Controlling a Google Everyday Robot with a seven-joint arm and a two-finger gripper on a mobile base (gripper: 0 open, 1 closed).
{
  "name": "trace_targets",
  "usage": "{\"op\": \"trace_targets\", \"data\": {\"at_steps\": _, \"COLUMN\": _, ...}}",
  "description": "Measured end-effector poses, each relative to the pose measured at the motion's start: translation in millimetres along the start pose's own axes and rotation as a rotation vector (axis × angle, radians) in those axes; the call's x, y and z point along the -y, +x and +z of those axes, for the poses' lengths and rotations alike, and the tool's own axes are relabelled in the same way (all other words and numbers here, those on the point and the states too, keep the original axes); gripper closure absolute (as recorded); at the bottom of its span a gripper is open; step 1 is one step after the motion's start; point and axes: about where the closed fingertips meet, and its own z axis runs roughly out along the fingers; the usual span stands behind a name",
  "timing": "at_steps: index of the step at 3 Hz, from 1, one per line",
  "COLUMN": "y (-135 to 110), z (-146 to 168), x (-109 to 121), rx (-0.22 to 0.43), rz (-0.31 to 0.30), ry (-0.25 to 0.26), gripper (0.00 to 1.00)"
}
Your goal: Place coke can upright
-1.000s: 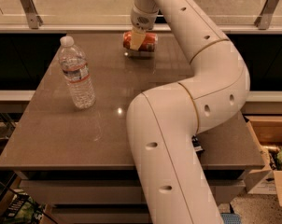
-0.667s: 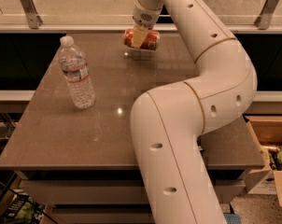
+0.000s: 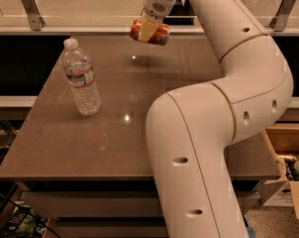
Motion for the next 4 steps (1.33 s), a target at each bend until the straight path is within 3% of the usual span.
{"op": "trace_targets", "data": {"at_steps": 1, "y": -10.8, "z": -20.6, "x": -4.7, "rx": 0.039, "rz": -0.031, "ry": 0.028, "gripper": 1.0}}
{"op": "trace_targets", "data": {"at_steps": 3, "y": -34.9, "z": -78.4, "x": -28.1, "rx": 0.167, "rz": -0.115, "ry": 0.183, "gripper": 1.0}}
{"op": "trace_targets", "data": {"at_steps": 4, "y": -30.3, "z": -75.5, "x": -55.1, "rx": 0.221, "rz": -0.133, "ry": 0.215, "gripper": 1.0}}
